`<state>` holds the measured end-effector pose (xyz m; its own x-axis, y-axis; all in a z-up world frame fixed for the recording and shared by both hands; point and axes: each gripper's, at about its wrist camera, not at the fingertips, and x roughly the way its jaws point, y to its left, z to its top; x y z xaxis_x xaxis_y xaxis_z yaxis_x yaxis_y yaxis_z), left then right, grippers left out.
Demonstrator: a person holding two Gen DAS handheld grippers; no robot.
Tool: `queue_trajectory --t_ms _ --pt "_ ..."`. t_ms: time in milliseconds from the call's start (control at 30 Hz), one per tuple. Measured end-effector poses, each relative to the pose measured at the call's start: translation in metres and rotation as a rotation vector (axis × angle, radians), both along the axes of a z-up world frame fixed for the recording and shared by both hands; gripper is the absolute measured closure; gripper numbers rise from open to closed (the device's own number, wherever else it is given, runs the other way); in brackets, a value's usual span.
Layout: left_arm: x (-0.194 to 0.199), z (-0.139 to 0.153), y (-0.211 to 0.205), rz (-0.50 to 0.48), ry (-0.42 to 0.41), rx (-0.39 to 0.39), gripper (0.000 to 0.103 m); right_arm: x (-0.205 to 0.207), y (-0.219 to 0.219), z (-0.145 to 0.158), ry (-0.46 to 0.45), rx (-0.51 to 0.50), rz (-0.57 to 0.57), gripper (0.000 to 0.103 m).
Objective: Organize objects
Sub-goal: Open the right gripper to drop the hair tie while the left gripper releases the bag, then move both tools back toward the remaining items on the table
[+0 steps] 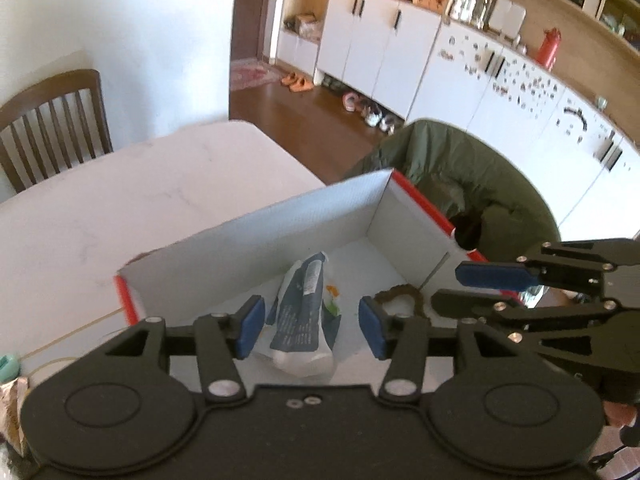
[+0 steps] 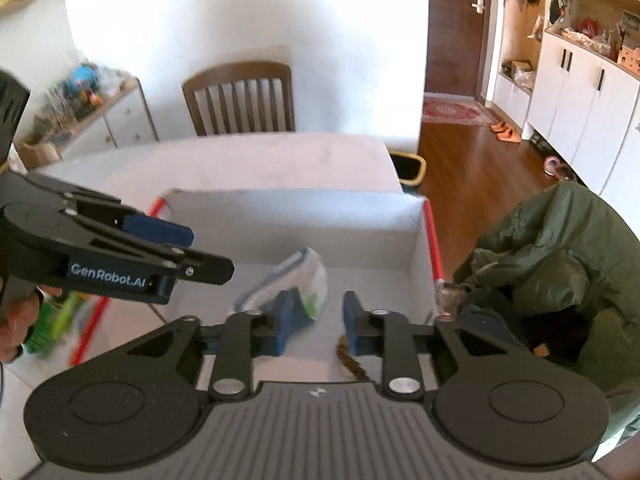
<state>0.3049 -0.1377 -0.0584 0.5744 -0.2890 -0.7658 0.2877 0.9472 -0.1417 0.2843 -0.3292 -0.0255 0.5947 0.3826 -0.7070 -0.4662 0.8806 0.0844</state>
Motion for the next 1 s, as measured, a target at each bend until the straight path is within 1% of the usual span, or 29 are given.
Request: queue_trajectory --t_ms 133,267,333,367,500,667,733,767,867,900,967,1000 --pt "-0.021 0.014 0.013 0.020 -0.035 -0.011 0.048 -0.010 0.008 0.009 -0.021 0.009 0.012 0.073" --pt "-0.042 0.024 0.027 0.040 -0.078 0.006 0.046 -0.025 0.018 0.019 -0.040 0.026 0.026 0.071" --pt "-0.052 0.028 0.037 0.057 -0.094 0.000 0.045 -0.032 0.025 0.025 -0.050 0.038 0.034 0.058" --pt "-0.057 0.030 0.041 0.063 -0.099 -0.002 0.044 -0.036 0.028 0.028 -0.057 0.044 0.038 0.054" --pt "-0.078 0.036 0.063 0.087 -0.118 -0.005 0.040 -0.053 0.046 0.037 -0.073 0.056 0.057 0.052" --pt "-0.103 0.042 0.095 0.126 -0.139 0.000 0.038 -0.071 0.070 0.043 -0.071 0.071 0.073 0.046" --pt "-0.112 0.045 0.107 0.139 -0.146 -0.003 0.029 -0.077 0.080 0.044 -0.071 0.078 0.076 0.042" --pt "-0.116 0.045 0.113 0.145 -0.150 -0.004 0.027 -0.080 0.086 0.045 -0.071 0.083 0.078 0.039" --pt "-0.127 0.048 0.132 0.166 -0.163 -0.003 0.023 -0.089 0.102 0.047 -0.069 0.087 0.086 0.035" --pt "-0.131 0.049 0.139 0.172 -0.167 -0.003 0.020 -0.092 0.107 0.048 -0.067 0.089 0.088 0.034" --pt "-0.137 0.049 0.151 0.185 -0.172 -0.004 0.018 -0.096 0.118 0.048 -0.058 0.095 0.090 0.029" --pt "-0.141 0.050 0.158 0.189 -0.174 -0.005 0.016 -0.098 0.122 0.048 -0.054 0.098 0.090 0.029"
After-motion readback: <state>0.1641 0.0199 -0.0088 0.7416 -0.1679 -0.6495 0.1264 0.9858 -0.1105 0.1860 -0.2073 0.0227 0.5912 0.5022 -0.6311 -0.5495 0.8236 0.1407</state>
